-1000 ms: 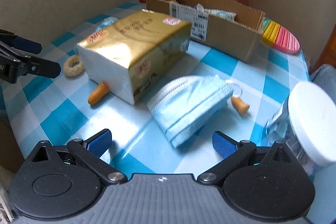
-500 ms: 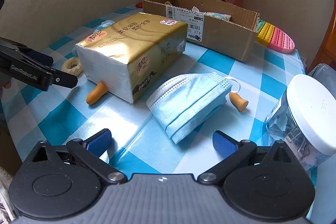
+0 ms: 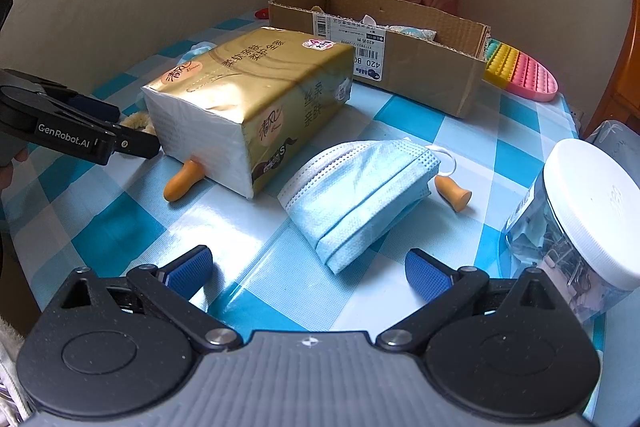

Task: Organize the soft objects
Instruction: 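Grasp the cream fuzzy ring with the left gripper while the right gripper approaches the blue face mask, then close the right gripper on the blue face mask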

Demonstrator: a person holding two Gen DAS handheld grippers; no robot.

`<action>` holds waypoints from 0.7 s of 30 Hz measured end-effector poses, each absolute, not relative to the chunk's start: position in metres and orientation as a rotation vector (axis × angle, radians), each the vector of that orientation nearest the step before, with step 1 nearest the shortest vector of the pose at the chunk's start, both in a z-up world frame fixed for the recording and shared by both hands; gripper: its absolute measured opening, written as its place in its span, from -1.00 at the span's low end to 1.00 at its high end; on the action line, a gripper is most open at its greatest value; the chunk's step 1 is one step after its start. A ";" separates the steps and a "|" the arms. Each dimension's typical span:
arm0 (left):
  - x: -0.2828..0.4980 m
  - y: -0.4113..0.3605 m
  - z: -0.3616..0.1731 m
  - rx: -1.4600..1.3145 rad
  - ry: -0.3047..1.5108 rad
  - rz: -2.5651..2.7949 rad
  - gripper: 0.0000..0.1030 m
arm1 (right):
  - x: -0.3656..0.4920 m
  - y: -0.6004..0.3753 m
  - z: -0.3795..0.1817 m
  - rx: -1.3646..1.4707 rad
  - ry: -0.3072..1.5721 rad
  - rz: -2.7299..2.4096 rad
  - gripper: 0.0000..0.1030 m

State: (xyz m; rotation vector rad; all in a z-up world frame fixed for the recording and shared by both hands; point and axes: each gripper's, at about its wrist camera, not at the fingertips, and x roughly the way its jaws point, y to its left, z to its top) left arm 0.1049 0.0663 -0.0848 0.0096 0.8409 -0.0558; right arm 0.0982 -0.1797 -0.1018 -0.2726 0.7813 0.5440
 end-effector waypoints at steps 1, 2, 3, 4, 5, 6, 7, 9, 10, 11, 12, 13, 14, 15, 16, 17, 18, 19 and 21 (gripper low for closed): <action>0.105 0.065 -0.084 0.014 0.837 -0.063 0.34 | 0.098 -0.180 -0.102 -0.272 0.781 0.543 1.00; 0.105 0.064 -0.084 0.018 0.832 -0.068 0.28 | 0.098 -0.180 -0.102 -0.272 0.780 0.542 1.00; 0.105 0.063 -0.083 0.021 0.827 -0.071 0.22 | 0.098 -0.180 -0.102 -0.271 0.779 0.541 1.00; 0.105 0.062 -0.083 0.021 0.825 -0.077 0.18 | 0.097 -0.180 -0.102 -0.271 0.778 0.541 1.00; 0.105 0.062 -0.083 0.020 0.823 -0.081 0.10 | 0.097 -0.180 -0.102 -0.270 0.777 0.540 1.00; 0.106 0.062 -0.082 0.021 0.822 -0.082 0.01 | 0.097 -0.180 -0.102 -0.269 0.775 0.539 1.00; 0.106 0.062 -0.082 0.020 0.822 -0.081 -0.05 | 0.096 -0.180 -0.103 -0.268 0.773 0.537 1.00; 0.103 0.061 -0.081 0.020 0.823 -0.083 -0.17 | 0.095 -0.181 -0.103 -0.265 0.770 0.533 1.00; 0.102 0.060 -0.080 0.021 0.826 -0.084 -0.18 | 0.095 -0.181 -0.103 -0.264 0.768 0.532 1.00; 0.101 0.060 -0.080 0.020 0.830 -0.087 -0.21 | 0.094 -0.181 -0.103 -0.263 0.767 0.531 1.00; 0.099 0.059 -0.080 0.021 0.834 -0.095 -0.23 | 0.094 -0.181 -0.103 -0.263 0.767 0.531 1.00; 0.097 0.058 -0.080 0.022 0.837 -0.097 -0.24 | 0.094 -0.181 -0.103 -0.263 0.768 0.531 1.00; 0.095 0.058 -0.079 0.021 0.841 -0.096 -0.25 | 0.094 -0.181 -0.103 -0.263 0.769 0.531 1.00; 0.092 0.057 -0.079 0.019 0.843 -0.100 -0.25 | 0.094 -0.180 -0.102 -0.264 0.775 0.531 1.00; 0.090 0.057 -0.079 0.017 0.846 -0.102 -0.25 | 0.095 -0.180 -0.102 -0.266 0.784 0.531 1.00; 0.088 0.057 -0.078 0.016 0.848 -0.101 -0.25 | 0.096 -0.180 -0.101 -0.267 0.792 0.533 1.00; 0.086 0.057 -0.079 0.015 0.851 -0.103 -0.25 | 0.097 -0.180 -0.100 -0.268 0.799 0.538 1.00; 0.085 0.057 -0.079 0.017 0.850 -0.101 -0.25 | 0.098 -0.180 -0.098 -0.269 0.795 0.541 1.00; 0.084 0.056 -0.079 0.018 0.851 -0.098 -0.25 | 0.100 -0.179 -0.091 -0.294 0.766 0.544 1.00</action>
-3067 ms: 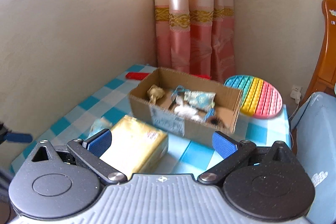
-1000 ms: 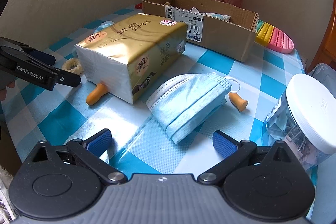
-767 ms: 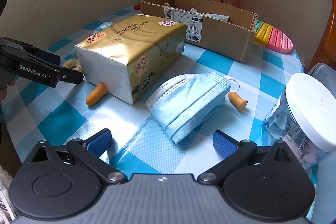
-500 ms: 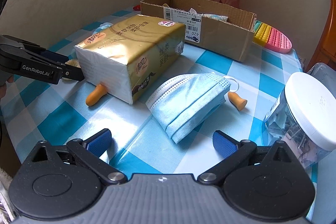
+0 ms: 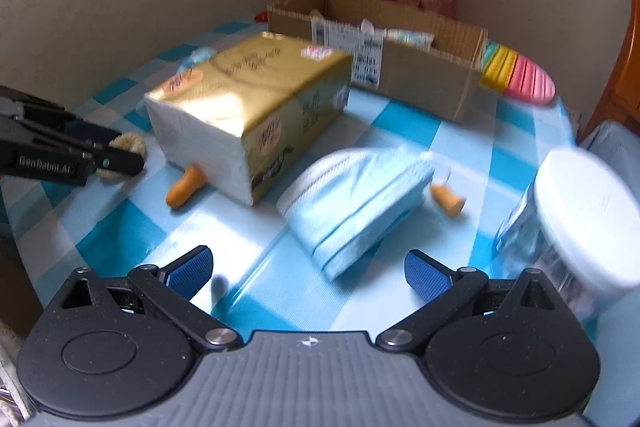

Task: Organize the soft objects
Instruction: 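Close the right gripper on the blue face mask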

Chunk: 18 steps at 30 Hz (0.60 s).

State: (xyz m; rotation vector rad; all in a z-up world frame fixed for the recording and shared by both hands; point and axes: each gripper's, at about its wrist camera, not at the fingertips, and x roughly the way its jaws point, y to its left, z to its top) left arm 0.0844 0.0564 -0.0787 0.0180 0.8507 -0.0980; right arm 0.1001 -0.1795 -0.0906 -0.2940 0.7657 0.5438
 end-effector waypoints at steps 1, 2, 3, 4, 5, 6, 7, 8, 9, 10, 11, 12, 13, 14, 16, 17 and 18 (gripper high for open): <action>0.084 0.056 -0.078 0.016 0.851 -0.098 -0.25 | 0.102 -0.179 -0.087 -0.312 0.753 0.547 1.00; 0.084 0.056 -0.078 0.014 0.851 -0.098 -0.25 | 0.105 -0.177 -0.082 -0.335 0.740 0.555 1.00; 0.085 0.056 -0.078 0.012 0.851 -0.098 -0.25 | 0.108 -0.175 -0.078 -0.359 0.727 0.562 1.00; 0.085 0.056 -0.078 0.011 0.851 -0.098 -0.25 | 0.111 -0.172 -0.075 -0.389 0.713 0.566 1.00; 0.086 0.056 -0.078 0.011 0.851 -0.099 -0.25 | 0.115 -0.169 -0.072 -0.422 0.701 0.573 1.00; 0.086 0.056 -0.078 0.009 0.850 -0.100 -0.25 | 0.119 -0.166 -0.070 -0.453 0.692 0.583 1.00; 0.086 0.056 -0.079 0.007 0.850 -0.099 -0.25 | 0.123 -0.163 -0.070 -0.482 0.687 0.592 1.00; 0.086 0.056 -0.079 0.007 0.849 -0.099 -0.25 | 0.127 -0.159 -0.071 -0.515 0.686 0.601 1.00; 0.086 0.056 -0.079 0.005 0.849 -0.099 -0.25 | 0.132 -0.156 -0.073 -0.540 0.689 0.604 1.00; 0.085 0.057 -0.079 0.002 0.848 -0.099 -0.25 | 0.137 -0.156 -0.076 -0.554 0.699 0.609 1.00; 0.085 0.057 -0.079 0.000 0.848 -0.100 -0.25 | 0.142 -0.155 -0.079 -0.559 0.721 0.619 1.00; 0.085 0.058 -0.079 -0.003 0.848 -0.101 -0.25 | 0.146 -0.154 -0.082 -0.556 0.743 0.630 1.00; 0.085 0.058 -0.078 -0.005 0.849 -0.101 -0.25 | 0.149 -0.155 -0.085 -0.548 0.763 0.639 1.00; 0.084 0.059 -0.078 -0.006 0.850 -0.102 -0.25 | 0.150 -0.155 -0.087 -0.537 0.788 0.652 1.00; 0.084 0.060 -0.078 -0.007 0.851 -0.103 -0.24 | 0.147 -0.156 -0.089 -0.519 0.823 0.677 1.00; 0.085 0.060 -0.078 -0.007 0.851 -0.104 -0.24 | 0.143 -0.157 -0.090 -0.514 0.835 0.696 1.00; 0.085 0.060 -0.078 -0.007 0.852 -0.104 -0.23 | 0.139 -0.157 -0.090 -0.511 0.845 0.718 1.00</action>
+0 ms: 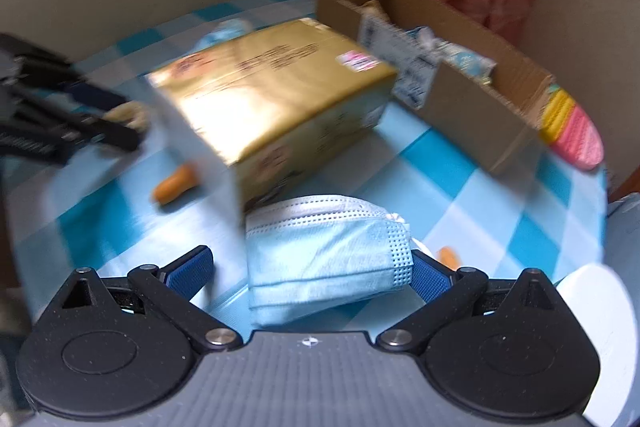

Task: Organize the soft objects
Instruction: 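Close the right gripper on the blue face mask, then carry the blue mask and cream ring into the box and release both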

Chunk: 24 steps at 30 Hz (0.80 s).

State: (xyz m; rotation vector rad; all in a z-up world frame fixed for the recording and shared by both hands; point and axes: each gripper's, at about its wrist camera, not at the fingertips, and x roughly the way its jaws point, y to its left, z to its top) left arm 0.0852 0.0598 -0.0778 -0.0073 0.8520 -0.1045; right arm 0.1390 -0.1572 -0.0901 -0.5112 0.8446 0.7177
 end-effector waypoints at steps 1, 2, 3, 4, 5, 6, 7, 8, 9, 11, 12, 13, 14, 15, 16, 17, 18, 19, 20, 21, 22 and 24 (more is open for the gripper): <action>0.085 0.060 -0.078 -0.006 0.852 -0.104 -0.23 | 0.135 -0.157 -0.090 -0.511 0.847 0.731 1.00; 0.085 0.060 -0.078 -0.003 0.852 -0.104 -0.22 | 0.133 -0.157 -0.090 -0.513 0.843 0.736 1.00; 0.085 0.059 -0.078 -0.001 0.852 -0.103 -0.22 | 0.132 -0.156 -0.090 -0.516 0.836 0.729 1.00; 0.085 0.059 -0.078 0.001 0.851 -0.103 -0.22 | 0.133 -0.155 -0.090 -0.520 0.829 0.718 1.00; 0.085 0.059 -0.078 0.003 0.851 -0.103 -0.22 | 0.134 -0.154 -0.091 -0.529 0.822 0.706 1.00; 0.086 0.058 -0.078 0.003 0.851 -0.101 -0.22 | 0.136 -0.152 -0.091 -0.536 0.815 0.695 1.00; 0.086 0.058 -0.078 0.003 0.851 -0.101 -0.22 | 0.138 -0.152 -0.091 -0.539 0.814 0.693 1.00; 0.086 0.058 -0.078 0.003 0.851 -0.101 -0.22 | 0.140 -0.150 -0.091 -0.536 0.816 0.700 1.00; 0.086 0.058 -0.078 0.001 0.852 -0.100 -0.22 | 0.141 -0.150 -0.091 -0.535 0.818 0.703 0.98; 0.086 0.058 -0.078 0.003 0.851 -0.101 -0.22 | 0.140 -0.149 -0.090 -0.539 0.815 0.706 0.95; 0.085 0.057 -0.078 0.009 0.850 -0.104 -0.22 | 0.139 -0.149 -0.089 -0.539 0.818 0.710 0.91; 0.085 0.057 -0.079 0.017 0.850 -0.108 -0.23 | 0.138 -0.148 -0.089 -0.537 0.820 0.713 0.84; 0.085 0.057 -0.079 0.022 0.851 -0.112 -0.24 | 0.136 -0.149 -0.088 -0.533 0.823 0.714 0.81; 0.085 0.058 -0.079 0.021 0.853 -0.114 -0.24 | 0.135 -0.149 -0.087 -0.528 0.828 0.716 0.76; 0.085 0.058 -0.078 0.020 0.856 -0.116 -0.24 | 0.134 -0.149 -0.087 -0.526 0.832 0.713 0.73; 0.085 0.059 -0.078 0.020 0.857 -0.117 -0.24 | 0.132 -0.149 -0.086 -0.530 0.829 0.703 0.71; 0.085 0.059 -0.077 0.019 0.856 -0.116 -0.24 | 0.131 -0.149 -0.085 -0.537 0.824 0.693 0.67; 0.084 0.059 -0.076 0.019 0.855 -0.117 -0.25 | 0.129 -0.149 -0.085 -0.540 0.822 0.689 0.65; 0.083 0.059 -0.075 0.021 0.854 -0.120 -0.25 | 0.128 -0.149 -0.084 -0.538 0.822 0.686 0.63; 0.082 0.059 -0.074 0.023 0.853 -0.121 -0.25 | 0.127 -0.150 -0.083 -0.532 0.822 0.680 0.63; 0.081 0.060 -0.072 0.025 0.851 -0.123 -0.26 | 0.126 -0.151 -0.081 -0.525 0.823 0.675 0.61; 0.078 0.060 -0.068 0.027 0.848 -0.127 -0.26 | 0.123 -0.154 -0.077 -0.512 0.820 0.668 0.61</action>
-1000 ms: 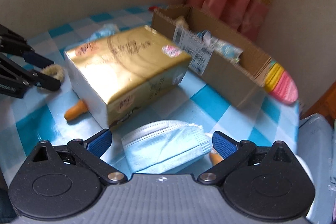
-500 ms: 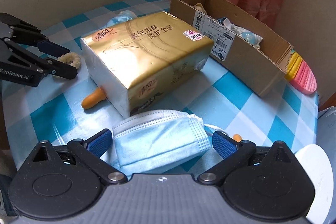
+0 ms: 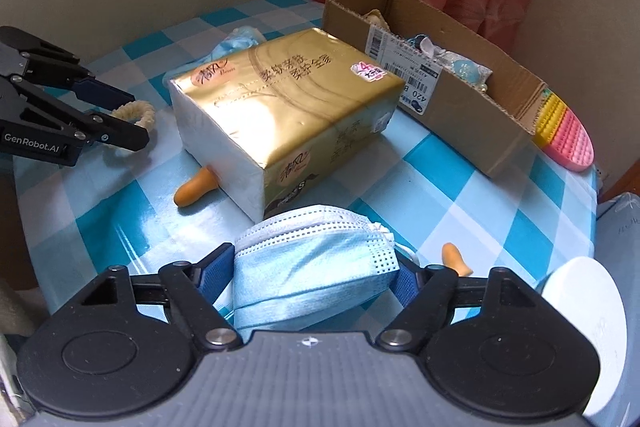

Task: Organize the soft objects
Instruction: 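Carry the blue mask and cream ring into the box and release both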

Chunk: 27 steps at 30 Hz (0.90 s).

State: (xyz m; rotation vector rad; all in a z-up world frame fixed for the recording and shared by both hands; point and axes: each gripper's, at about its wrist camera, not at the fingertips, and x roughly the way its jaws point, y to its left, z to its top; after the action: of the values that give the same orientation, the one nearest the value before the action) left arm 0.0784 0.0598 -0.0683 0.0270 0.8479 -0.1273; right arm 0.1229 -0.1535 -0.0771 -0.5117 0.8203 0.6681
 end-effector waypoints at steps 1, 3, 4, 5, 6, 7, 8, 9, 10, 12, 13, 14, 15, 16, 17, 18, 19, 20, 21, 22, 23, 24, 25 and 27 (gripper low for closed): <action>0.076 0.060 -0.065 0.028 0.845 -0.130 -0.26 | 0.121 -0.155 -0.074 -0.503 0.819 0.667 0.60; 0.073 0.061 -0.060 0.030 0.839 -0.136 -0.26 | 0.117 -0.158 -0.067 -0.484 0.812 0.667 0.60; 0.071 0.060 -0.056 0.033 0.837 -0.140 -0.26 | 0.115 -0.159 -0.064 -0.474 0.808 0.663 0.60; 0.069 0.060 -0.053 0.037 0.833 -0.144 -0.26 | 0.113 -0.161 -0.060 -0.464 0.804 0.661 0.60; 0.067 0.059 -0.048 0.040 0.825 -0.146 -0.26 | 0.112 -0.163 -0.055 -0.454 0.798 0.656 0.60; 0.065 0.059 -0.044 0.044 0.815 -0.149 -0.26 | 0.112 -0.164 -0.051 -0.445 0.792 0.651 0.60; 0.063 0.058 -0.039 0.046 0.804 -0.152 -0.26 | 0.112 -0.166 -0.046 -0.435 0.784 0.647 0.60; 0.062 0.058 -0.035 0.044 0.794 -0.153 -0.26 | 0.113 -0.167 -0.041 -0.428 0.777 0.644 0.60; 0.060 0.058 -0.031 0.040 0.784 -0.157 -0.26 | 0.114 -0.169 -0.035 -0.419 0.766 0.639 0.60; 0.059 0.057 -0.025 0.036 0.769 -0.161 -0.26 | 0.121 -0.171 -0.023 -0.408 0.747 0.627 0.60; 0.058 0.056 -0.022 0.034 0.761 -0.164 -0.26 | 0.126 -0.171 -0.018 -0.406 0.731 0.617 0.60; 0.058 0.055 -0.020 0.034 0.756 -0.167 -0.26 | 0.132 -0.171 -0.012 -0.405 0.716 0.605 0.60; 0.058 0.054 -0.018 0.036 0.752 -0.168 -0.26 | 0.139 -0.170 -0.006 -0.402 0.703 0.593 0.60; 0.058 0.054 -0.017 0.037 0.746 -0.168 -0.26 | 0.147 -0.169 -0.002 -0.398 0.694 0.582 0.60; 0.058 0.054 -0.016 0.036 0.743 -0.168 -0.26 | 0.156 -0.167 0.003 -0.396 0.683 0.571 0.60; 0.058 0.054 -0.015 0.033 0.740 -0.169 -0.26 | 0.167 -0.166 0.007 -0.394 0.677 0.558 0.60; 0.059 0.054 -0.015 0.030 0.738 -0.168 -0.26 | 0.178 -0.164 0.011 -0.390 0.675 0.544 0.60; 0.059 0.054 -0.016 0.030 0.739 -0.167 -0.26 | 0.190 -0.163 0.015 -0.381 0.673 0.530 0.60; 0.059 0.054 -0.017 0.030 0.743 -0.166 -0.26 | 0.202 -0.161 0.018 -0.373 0.672 0.519 0.60; 0.060 0.054 -0.018 0.029 0.750 -0.164 -0.26 | 0.216 -0.159 0.022 -0.362 0.677 0.506 0.60; 0.060 0.055 -0.020 0.027 0.753 -0.162 -0.26 | 0.227 -0.159 0.024 -0.349 0.678 0.492 0.61; 0.060 0.056 -0.020 0.024 0.755 -0.159 -0.26 | 0.238 -0.157 0.027 -0.341 0.676 0.483 0.61; 0.059 0.057 -0.021 0.018 0.756 -0.155 -0.26 | 0.248 -0.155 0.029 -0.334 0.676 0.477 0.61; 0.059 0.059 -0.022 0.011 0.759 -0.149 -0.26 | 0.271 -0.150 0.031 -0.317 0.678 0.455 0.61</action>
State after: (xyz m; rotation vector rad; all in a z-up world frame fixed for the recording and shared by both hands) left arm 0.0593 0.0593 -0.0217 0.0105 0.7594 -0.1487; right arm 0.2708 -0.1497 0.0314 -0.3169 0.6782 0.4551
